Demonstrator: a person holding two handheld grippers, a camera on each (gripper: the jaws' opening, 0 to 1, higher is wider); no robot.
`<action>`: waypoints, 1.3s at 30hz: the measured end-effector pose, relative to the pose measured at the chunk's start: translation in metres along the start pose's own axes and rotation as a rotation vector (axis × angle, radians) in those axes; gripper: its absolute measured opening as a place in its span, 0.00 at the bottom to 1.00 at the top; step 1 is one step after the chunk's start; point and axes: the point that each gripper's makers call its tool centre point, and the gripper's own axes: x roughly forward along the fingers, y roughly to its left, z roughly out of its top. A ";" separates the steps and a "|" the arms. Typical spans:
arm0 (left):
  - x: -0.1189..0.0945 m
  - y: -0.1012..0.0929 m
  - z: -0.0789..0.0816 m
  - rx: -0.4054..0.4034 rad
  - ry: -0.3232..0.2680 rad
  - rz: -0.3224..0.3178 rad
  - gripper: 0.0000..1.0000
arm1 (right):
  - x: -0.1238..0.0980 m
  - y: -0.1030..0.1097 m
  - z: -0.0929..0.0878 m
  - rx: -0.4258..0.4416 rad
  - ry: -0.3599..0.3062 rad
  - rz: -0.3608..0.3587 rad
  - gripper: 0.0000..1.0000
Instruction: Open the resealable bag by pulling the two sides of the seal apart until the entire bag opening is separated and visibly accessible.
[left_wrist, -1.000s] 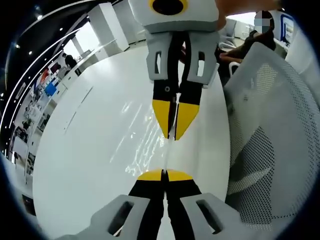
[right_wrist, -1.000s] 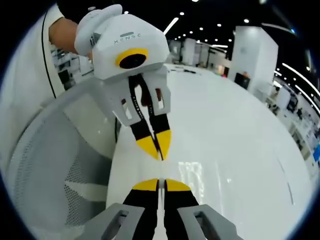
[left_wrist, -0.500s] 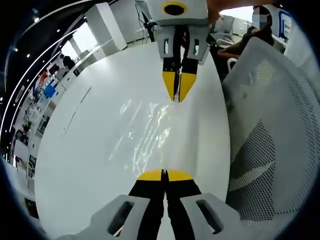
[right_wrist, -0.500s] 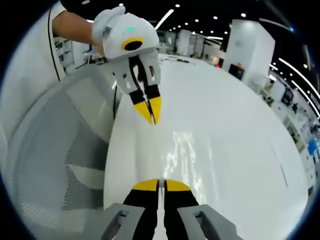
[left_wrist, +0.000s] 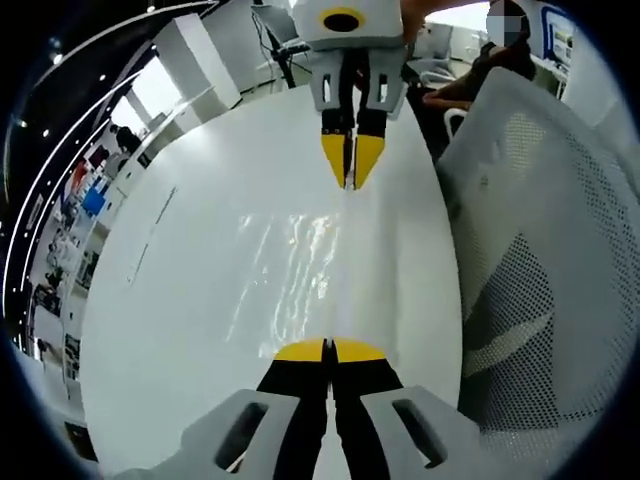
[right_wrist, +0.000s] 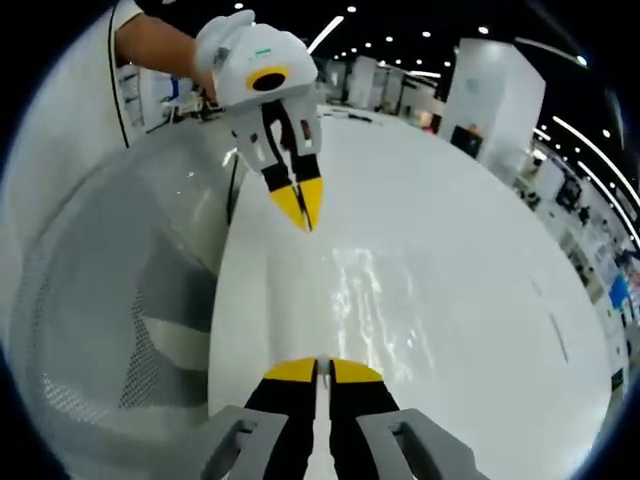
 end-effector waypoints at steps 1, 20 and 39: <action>0.000 0.000 0.000 -0.001 0.000 -0.001 0.00 | 0.000 0.000 0.000 0.006 0.001 0.003 0.00; 0.007 -0.004 0.003 0.065 -0.004 0.016 0.00 | -0.001 -0.012 0.042 0.151 -0.129 0.034 0.13; 0.007 -0.003 0.011 0.074 -0.033 0.031 0.00 | 0.021 -0.004 0.032 0.151 -0.032 0.095 0.11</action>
